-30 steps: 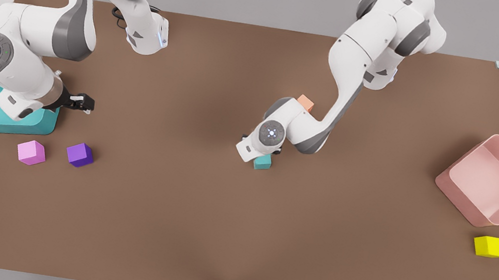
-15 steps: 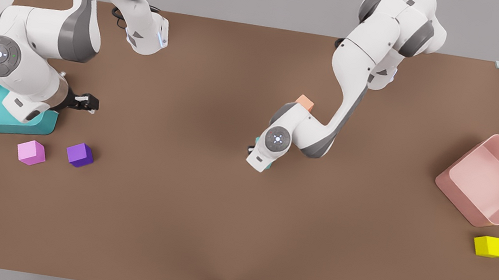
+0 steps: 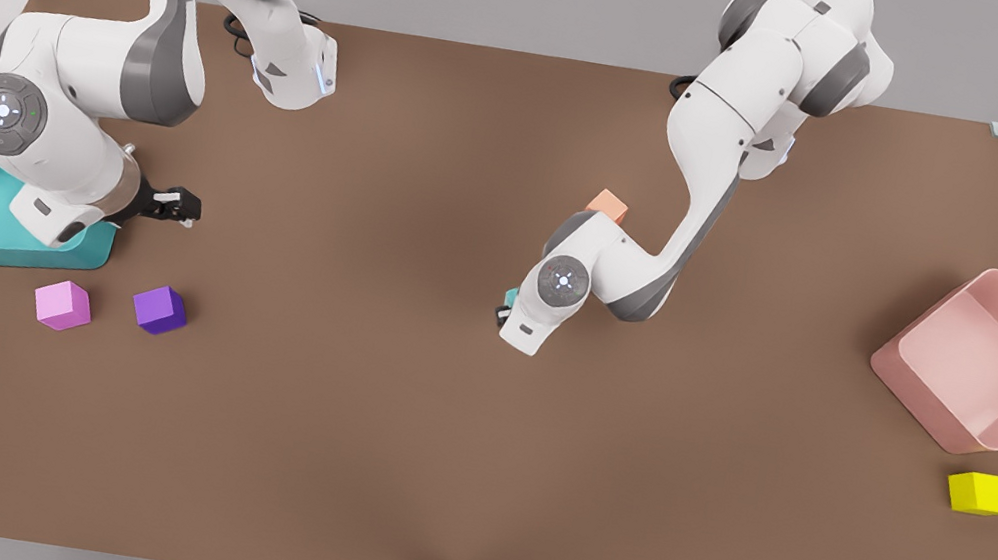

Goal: Stack the two blue cubes on top of each other

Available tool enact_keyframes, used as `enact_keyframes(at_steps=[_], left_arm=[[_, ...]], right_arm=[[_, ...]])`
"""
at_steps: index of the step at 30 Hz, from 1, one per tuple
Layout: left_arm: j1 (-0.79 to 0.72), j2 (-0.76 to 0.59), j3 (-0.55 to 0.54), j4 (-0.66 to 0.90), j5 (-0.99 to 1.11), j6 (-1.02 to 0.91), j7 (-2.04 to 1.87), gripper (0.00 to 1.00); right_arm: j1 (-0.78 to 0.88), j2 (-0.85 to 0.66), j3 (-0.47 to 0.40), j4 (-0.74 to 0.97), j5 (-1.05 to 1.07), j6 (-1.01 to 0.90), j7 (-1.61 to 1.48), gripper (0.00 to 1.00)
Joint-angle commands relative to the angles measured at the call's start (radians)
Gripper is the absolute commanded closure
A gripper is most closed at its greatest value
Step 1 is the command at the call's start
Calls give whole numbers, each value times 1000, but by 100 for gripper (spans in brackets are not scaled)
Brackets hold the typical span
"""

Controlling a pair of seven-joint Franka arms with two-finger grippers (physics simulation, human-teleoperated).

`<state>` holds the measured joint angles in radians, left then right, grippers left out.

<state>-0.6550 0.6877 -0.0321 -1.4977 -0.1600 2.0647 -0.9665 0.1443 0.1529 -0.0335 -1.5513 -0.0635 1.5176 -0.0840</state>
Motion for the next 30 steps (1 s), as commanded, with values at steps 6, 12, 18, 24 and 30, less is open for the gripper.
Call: enact_keyframes(at_steps=[6, 12, 18, 24, 30], left_arm=[[0, -10, 0, 4, -1, 2, -98, 0], [6, -48, 0, 10, -3, -66, -101, 0], [259, -97, 8, 439, 23, -791, 280, 0], [647, -386, -114, 286, 306, -845, 1195, 0], [647, -381, -111, 284, 280, -871, 1194, 0]], right_arm=[[1, 1, 0, 0, 1, -1, -6, 0], [1, 2, 0, 7, -1, -1, -8, 0], [0, 8, -2, 22, -1, -1, -10, 0], [0, 8, -2, 20, -1, -1, -16, 0], [0, 8, -2, 22, -1, -1, -11, 0]])
